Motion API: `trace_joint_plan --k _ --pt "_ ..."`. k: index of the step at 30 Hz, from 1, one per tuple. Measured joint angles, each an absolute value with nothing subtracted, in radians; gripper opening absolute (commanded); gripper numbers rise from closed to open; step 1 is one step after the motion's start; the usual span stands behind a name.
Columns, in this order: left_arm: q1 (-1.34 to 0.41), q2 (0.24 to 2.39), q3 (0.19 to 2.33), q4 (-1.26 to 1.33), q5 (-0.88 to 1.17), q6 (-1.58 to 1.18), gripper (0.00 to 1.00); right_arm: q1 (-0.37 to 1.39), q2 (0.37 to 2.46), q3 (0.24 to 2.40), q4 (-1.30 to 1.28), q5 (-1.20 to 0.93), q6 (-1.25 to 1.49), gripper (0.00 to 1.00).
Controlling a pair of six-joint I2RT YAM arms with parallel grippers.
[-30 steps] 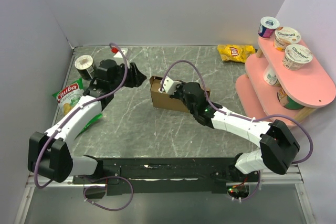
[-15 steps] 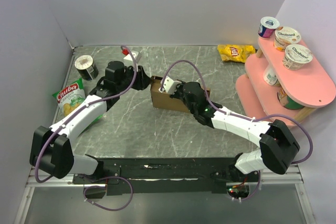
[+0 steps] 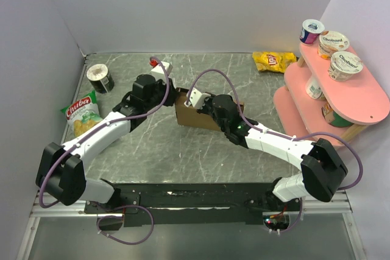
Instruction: Fold the paper box
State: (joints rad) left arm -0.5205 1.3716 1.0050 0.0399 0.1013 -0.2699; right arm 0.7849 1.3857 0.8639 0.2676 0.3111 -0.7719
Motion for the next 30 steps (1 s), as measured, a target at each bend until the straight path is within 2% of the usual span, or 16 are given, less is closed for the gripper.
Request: trace_joint_plan --k 4,11,15,30 --pt "-0.549 1.372 1.005 0.042 0.025 -0.266 0.23 0.785 1.386 0.864 0.268 0.311 -0.771 0.06" --pt "-0.58 1.372 1.005 0.05 -0.06 -0.239 0.07 0.785 1.39 0.866 0.268 0.311 -0.771 0.06" --pt "-0.617 1.373 1.007 0.053 -0.133 -0.204 0.02 0.785 1.39 0.866 0.268 0.313 -0.77 0.06" --pt "-0.693 1.383 1.002 0.077 -0.3 -0.176 0.01 0.785 1.39 0.866 0.27 0.319 -0.76 0.06"
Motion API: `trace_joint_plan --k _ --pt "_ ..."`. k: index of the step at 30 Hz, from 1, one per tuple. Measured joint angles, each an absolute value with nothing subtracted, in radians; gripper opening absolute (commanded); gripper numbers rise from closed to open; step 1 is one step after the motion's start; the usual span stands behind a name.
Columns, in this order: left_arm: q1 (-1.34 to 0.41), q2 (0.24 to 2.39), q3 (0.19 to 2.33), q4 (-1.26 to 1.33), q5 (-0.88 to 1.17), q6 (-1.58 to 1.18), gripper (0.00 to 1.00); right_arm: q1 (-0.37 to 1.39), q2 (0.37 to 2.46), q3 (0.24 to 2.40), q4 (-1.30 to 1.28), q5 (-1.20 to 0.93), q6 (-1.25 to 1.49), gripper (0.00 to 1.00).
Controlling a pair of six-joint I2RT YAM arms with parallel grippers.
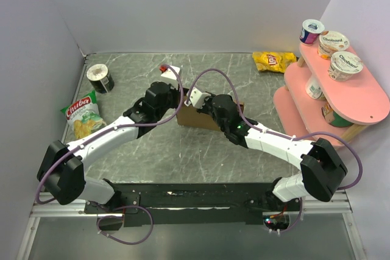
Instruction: Fold the paper box
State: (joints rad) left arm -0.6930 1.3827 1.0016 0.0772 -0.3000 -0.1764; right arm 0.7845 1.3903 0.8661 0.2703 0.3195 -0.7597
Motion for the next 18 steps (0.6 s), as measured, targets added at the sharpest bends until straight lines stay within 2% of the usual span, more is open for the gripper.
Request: trace_joint_plan --k 4,6,7,9,10,12,13,16,18 --pt "-0.693 1.383 0.99 0.102 -0.302 -0.202 0.01 0.785 1.39 0.866 0.271 0.323 -0.756 0.06" --pt "-0.693 1.383 0.987 0.108 -0.304 -0.212 0.07 0.785 1.39 0.866 0.271 0.324 -0.756 0.05" --pt "-0.693 1.383 0.987 0.108 -0.306 -0.218 0.23 0.785 1.39 0.866 0.271 0.324 -0.756 0.05" --pt "-0.693 1.383 0.986 0.108 -0.31 -0.23 0.39 0.785 1.39 0.866 0.271 0.324 -0.756 0.05" --pt "-0.694 1.381 0.986 0.107 -0.307 -0.231 0.54 0.785 1.39 0.866 0.272 0.324 -0.756 0.05" --pt "-0.703 1.37 0.985 0.091 -0.289 -0.251 0.64 0.785 1.39 0.865 0.274 0.324 -0.756 0.05" --pt "-0.705 1.362 0.985 0.083 -0.282 -0.251 0.73 0.785 1.39 0.865 0.274 0.324 -0.756 0.05" --pt "-0.704 1.325 0.991 0.039 -0.254 -0.258 0.8 0.785 1.39 0.864 0.276 0.324 -0.756 0.05" --pt "-0.696 1.308 1.01 -0.007 -0.231 -0.257 0.81 0.785 1.39 0.864 0.277 0.324 -0.756 0.05"
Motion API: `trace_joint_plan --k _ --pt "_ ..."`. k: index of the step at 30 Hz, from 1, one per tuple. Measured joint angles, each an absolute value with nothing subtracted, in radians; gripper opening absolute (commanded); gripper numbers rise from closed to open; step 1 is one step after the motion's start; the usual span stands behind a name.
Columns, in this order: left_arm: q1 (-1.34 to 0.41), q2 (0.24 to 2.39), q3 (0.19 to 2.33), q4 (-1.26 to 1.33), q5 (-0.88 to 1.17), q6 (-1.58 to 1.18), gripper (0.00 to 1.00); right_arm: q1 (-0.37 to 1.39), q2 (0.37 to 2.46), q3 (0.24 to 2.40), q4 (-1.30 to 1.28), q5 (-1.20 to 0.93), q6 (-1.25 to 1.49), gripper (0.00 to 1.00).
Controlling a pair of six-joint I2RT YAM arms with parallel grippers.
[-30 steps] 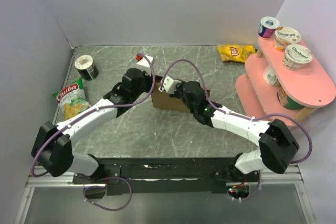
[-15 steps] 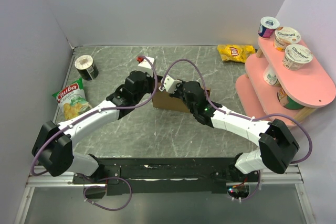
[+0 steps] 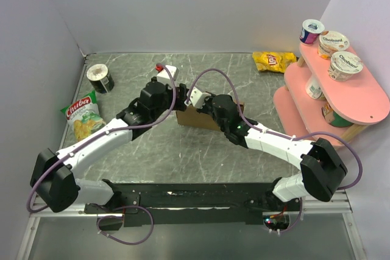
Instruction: Fold the paper box
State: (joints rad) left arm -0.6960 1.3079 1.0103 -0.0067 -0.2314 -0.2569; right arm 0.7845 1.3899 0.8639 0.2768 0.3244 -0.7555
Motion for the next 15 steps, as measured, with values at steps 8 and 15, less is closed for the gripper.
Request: trace_joint_plan --k 8,15 --pt "-0.576 1.241 1.059 -0.125 -0.069 -0.3 0.8 0.785 1.388 0.862 0.277 0.324 -0.756 0.05" --pt "-0.467 1.316 1.222 -0.153 0.067 -0.434 0.81 0.785 1.388 0.862 0.277 0.324 -0.756 0.05"
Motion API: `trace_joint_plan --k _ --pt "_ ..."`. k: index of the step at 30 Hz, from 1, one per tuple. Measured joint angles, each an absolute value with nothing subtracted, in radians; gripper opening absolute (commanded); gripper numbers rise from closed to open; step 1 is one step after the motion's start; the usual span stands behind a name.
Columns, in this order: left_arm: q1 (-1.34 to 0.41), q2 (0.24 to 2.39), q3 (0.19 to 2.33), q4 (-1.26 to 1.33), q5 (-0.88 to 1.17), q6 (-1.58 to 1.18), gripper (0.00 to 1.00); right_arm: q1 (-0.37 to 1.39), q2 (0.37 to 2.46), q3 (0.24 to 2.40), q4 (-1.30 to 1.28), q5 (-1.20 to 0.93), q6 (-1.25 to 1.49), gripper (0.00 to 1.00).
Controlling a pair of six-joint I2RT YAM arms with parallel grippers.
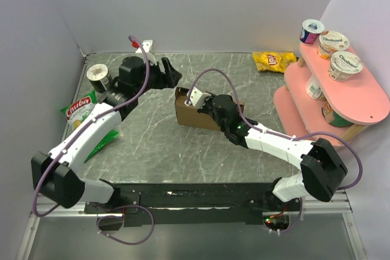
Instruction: Fold the paper box
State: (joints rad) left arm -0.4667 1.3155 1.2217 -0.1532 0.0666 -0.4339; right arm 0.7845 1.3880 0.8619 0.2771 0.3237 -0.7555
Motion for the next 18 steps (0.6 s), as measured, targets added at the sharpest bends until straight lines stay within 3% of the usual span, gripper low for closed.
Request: trace_joint_plan --k 8,13,18 --pt "-0.462 1.465 1.264 -0.162 0.163 -0.519 0.72 0.785 1.388 0.862 0.278 0.324 -0.756 0.05" --pt "-0.459 1.497 1.254 -0.169 0.179 -0.546 0.39 0.785 1.388 0.862 0.279 0.324 -0.756 0.05" --pt "-0.459 1.497 1.243 -0.139 0.205 -0.563 0.35 0.785 1.39 0.862 0.282 0.326 -0.756 0.05"
